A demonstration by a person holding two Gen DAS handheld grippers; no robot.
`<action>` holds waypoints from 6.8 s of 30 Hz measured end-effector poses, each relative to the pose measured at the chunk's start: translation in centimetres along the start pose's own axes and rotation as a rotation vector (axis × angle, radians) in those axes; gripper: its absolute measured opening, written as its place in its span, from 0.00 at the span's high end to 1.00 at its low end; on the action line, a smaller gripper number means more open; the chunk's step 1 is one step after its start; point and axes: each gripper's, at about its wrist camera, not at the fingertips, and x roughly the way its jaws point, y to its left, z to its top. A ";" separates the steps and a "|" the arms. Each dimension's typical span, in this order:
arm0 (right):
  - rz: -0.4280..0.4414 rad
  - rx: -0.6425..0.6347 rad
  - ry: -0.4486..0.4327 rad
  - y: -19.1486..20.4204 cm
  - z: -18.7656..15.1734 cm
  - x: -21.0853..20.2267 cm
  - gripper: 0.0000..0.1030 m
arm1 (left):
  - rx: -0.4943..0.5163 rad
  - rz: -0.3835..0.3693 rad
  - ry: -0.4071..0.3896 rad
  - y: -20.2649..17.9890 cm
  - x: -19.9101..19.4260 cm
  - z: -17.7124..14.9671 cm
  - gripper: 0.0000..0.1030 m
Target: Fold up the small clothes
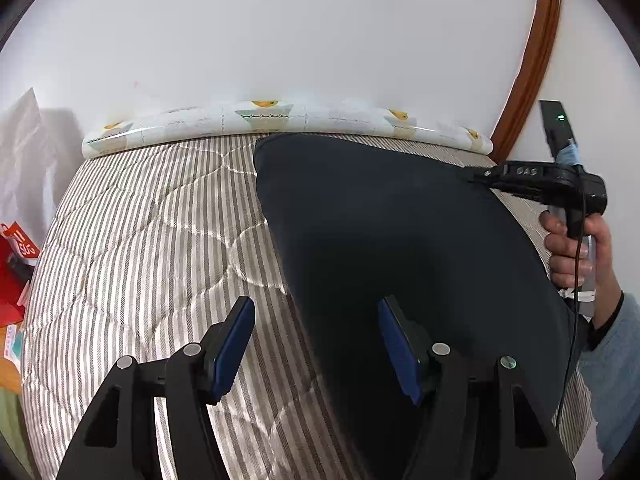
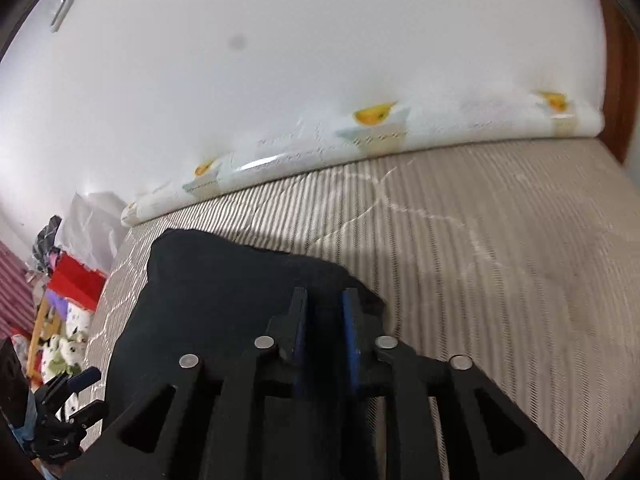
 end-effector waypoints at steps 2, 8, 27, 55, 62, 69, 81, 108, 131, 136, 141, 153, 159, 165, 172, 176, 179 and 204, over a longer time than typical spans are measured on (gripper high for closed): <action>0.020 0.027 0.025 -0.6 -1.0 -1.5 0.66 | -0.007 -0.008 -0.001 0.0 -0.5 -0.7 0.40; 0.010 -0.023 0.041 -1.6 -6.7 -7.1 0.65 | -0.020 -0.043 -0.014 -0.5 -2.1 -2.8 0.40; 0.188 0.000 -0.005 -2.5 -10.8 -10.7 0.95 | -0.062 -0.040 -0.006 -1.4 -4.1 -6.2 0.40; 0.052 -0.018 -0.089 -3.3 -16.3 -15.7 0.98 | -0.017 0.015 -0.025 -3.6 -6.4 -8.6 0.40; -0.099 -0.144 -0.107 -0.6 -19.1 -18.0 0.94 | 0.006 0.011 -0.005 -4.0 -7.3 -9.8 0.40; -0.170 -0.232 -0.043 -0.9 -23.1 -19.1 0.64 | 0.077 -0.016 0.061 -4.4 -7.9 -12.8 0.40; -0.089 -0.211 -0.049 0.3 -22.7 -13.7 0.56 | 0.180 0.092 0.041 -7.7 -4.3 -12.8 0.40; -0.093 -0.108 -0.039 0.1 -19.2 -11.5 0.89 | 0.047 0.012 0.058 -4.0 -2.5 -8.9 0.68; -0.206 -0.084 -0.120 2.6 -17.1 -11.7 0.88 | -0.015 -0.014 -0.004 -4.1 -3.5 -6.2 0.59; -0.228 -0.082 -0.098 2.5 -16.8 -11.2 0.88 | -0.022 -0.011 0.014 -4.2 -3.4 -5.8 0.56; -0.259 -0.105 -0.073 3.1 -16.3 -11.1 0.81 | -0.015 0.008 0.019 -4.7 -3.2 -5.8 0.53; -0.268 -0.097 -0.070 2.0 -17.8 -12.2 0.74 | -0.042 -0.003 0.053 -4.5 -3.4 -7.7 0.48; -0.301 -0.077 -0.059 1.7 -17.9 -12.8 0.73 | -0.051 0.007 0.049 -5.1 -4.2 -7.3 0.48; -0.327 -0.075 -0.082 3.0 -18.0 -15.3 0.67 | -0.068 0.015 0.019 -6.1 -6.7 -6.9 0.46; -0.313 -0.078 -0.137 6.0 -19.6 -19.8 0.41 | -0.054 0.079 -0.058 -8.1 -11.9 -7.4 0.32; -0.311 -0.111 -0.126 7.7 -20.6 -21.8 0.41 | -0.047 0.120 -0.110 -9.0 -15.1 -8.1 0.24; -0.346 -0.142 -0.151 9.0 -21.6 -23.6 0.33 | -0.033 0.151 -0.137 -9.7 -17.2 -8.7 0.20; -0.441 -0.185 -0.301 13.2 -28.4 -34.2 0.00 | -0.019 0.209 -0.259 -12.7 -27.0 -13.6 0.09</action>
